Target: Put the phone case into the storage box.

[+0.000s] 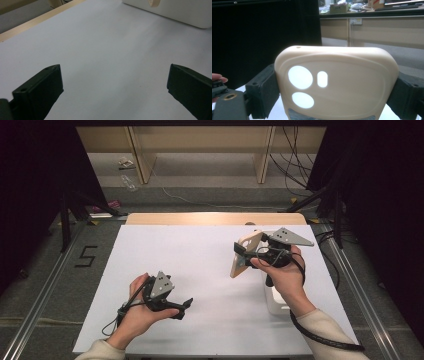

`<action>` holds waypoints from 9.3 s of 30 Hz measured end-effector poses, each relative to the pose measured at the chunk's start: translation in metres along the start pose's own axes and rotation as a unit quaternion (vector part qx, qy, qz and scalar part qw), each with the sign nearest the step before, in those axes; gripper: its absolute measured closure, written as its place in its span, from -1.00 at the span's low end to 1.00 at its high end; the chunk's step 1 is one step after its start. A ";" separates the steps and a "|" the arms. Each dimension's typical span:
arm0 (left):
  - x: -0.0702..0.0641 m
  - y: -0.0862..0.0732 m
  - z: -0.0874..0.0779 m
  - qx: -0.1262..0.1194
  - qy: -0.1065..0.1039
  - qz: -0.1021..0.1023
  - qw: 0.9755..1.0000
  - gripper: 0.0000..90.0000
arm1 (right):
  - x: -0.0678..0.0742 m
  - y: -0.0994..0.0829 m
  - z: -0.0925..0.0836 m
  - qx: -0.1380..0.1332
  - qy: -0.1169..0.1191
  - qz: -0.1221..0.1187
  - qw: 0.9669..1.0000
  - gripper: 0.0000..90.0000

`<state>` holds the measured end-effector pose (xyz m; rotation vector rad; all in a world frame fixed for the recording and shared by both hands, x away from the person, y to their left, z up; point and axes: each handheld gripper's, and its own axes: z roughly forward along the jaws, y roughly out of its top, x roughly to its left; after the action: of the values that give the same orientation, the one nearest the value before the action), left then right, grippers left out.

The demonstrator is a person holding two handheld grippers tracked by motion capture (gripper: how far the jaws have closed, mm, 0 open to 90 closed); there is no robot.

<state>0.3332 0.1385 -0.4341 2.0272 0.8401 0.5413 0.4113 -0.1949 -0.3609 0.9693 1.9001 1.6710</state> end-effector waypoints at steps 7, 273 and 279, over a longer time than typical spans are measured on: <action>0.004 -0.004 -0.002 0.002 0.006 -0.003 1.000 -1.00 | -0.005 0.002 -0.003 -0.001 -0.008 0.003 1.000 -0.73; 0.022 -0.015 -0.013 0.004 0.028 -0.025 0.999 -1.00 | -0.095 0.026 -0.031 -0.002 -0.186 0.020 0.982 -0.73; 0.022 -0.015 -0.013 0.004 0.028 -0.026 0.999 -1.00 | -0.097 0.028 -0.029 0.000 -0.188 0.020 0.982 -0.73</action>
<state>0.3345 0.1680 -0.4382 2.0007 0.9264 0.5679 0.4611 -0.2846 -0.3411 1.2305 1.6374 1.3876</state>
